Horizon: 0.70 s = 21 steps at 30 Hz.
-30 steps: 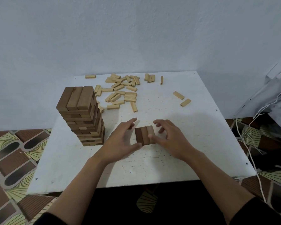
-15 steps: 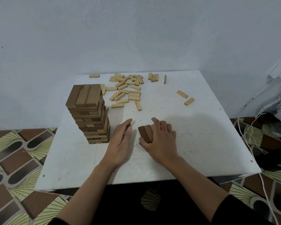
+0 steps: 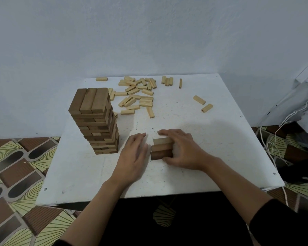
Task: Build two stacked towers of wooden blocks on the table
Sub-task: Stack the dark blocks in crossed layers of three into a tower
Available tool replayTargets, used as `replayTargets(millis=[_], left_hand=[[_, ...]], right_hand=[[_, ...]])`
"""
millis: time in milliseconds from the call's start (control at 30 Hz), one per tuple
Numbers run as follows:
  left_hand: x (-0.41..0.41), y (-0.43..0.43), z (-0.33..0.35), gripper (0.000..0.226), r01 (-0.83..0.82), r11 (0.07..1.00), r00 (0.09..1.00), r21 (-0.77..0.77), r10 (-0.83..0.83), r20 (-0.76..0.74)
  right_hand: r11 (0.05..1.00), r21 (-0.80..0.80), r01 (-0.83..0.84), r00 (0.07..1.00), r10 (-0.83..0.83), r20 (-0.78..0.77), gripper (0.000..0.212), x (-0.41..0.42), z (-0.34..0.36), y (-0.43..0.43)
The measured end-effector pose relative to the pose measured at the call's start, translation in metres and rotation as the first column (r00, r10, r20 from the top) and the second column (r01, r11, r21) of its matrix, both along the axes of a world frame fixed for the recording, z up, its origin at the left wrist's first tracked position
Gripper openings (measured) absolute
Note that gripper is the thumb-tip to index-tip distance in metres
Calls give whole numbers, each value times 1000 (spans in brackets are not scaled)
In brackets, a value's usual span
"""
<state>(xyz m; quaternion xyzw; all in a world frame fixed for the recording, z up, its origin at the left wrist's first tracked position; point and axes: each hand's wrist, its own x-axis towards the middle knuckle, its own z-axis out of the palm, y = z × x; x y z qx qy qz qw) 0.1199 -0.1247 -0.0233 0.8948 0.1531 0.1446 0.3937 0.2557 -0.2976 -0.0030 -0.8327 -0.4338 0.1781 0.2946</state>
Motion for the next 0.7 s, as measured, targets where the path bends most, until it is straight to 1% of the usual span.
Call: replayTargets(millis=[67, 100, 133, 167, 200, 267, 333, 400, 500, 633, 700], left_hand=[[-4, -1, -5, 56, 66, 980, 996, 187, -53, -77], [-6, -2, -7, 62, 100, 951, 991, 291, -69, -117], [-9, -3, -10, 68, 133, 920, 983, 370, -74, -170], [-10, -4, -12, 73, 165, 895, 969, 415, -67, -239], [-11, -4, -13, 77, 192, 878, 952, 438, -58, -300], [-10, -7, -12, 80, 239, 852, 925, 466, -55, -375], [-8, -11, -11, 81, 263, 824, 911, 503, -41, -410], [-7, -14, -12, 79, 257, 804, 914, 536, -22, -406], [-6, -16, -16, 77, 247, 784, 915, 569, 5, -403], [-4, -19, -16, 74, 239, 789, 911, 565, 19, -412], [-4, -20, -15, 73, 234, 796, 909, 559, 24, -415]], right_hand=[[994, 26, 107, 992, -109, 65, 66, -4, -1, -10], [987, 28, 157, 983, -159, 87, 64, -6, -3, -16], [982, 6, 190, 977, -189, 98, 66, -8, -7, -21], [980, -36, 198, 975, -193, 112, 73, -11, -11, -26], [979, -82, 188, 975, -175, 136, 80, -13, -15, -28], [972, -171, 160, 975, -128, 184, 84, -17, -22, -32], [959, -248, 137, 971, -81, 226, 82, -19, -25, -32], [947, -300, 112, 963, -29, 267, 83, -22, -24, -29], [935, -347, 77, 948, 39, 316, 80, -24, -25, -29], [928, -362, 93, 932, 47, 358, 69, -23, -29, -28], [932, -350, 98, 933, 37, 359, 69, -23, -30, -27]])
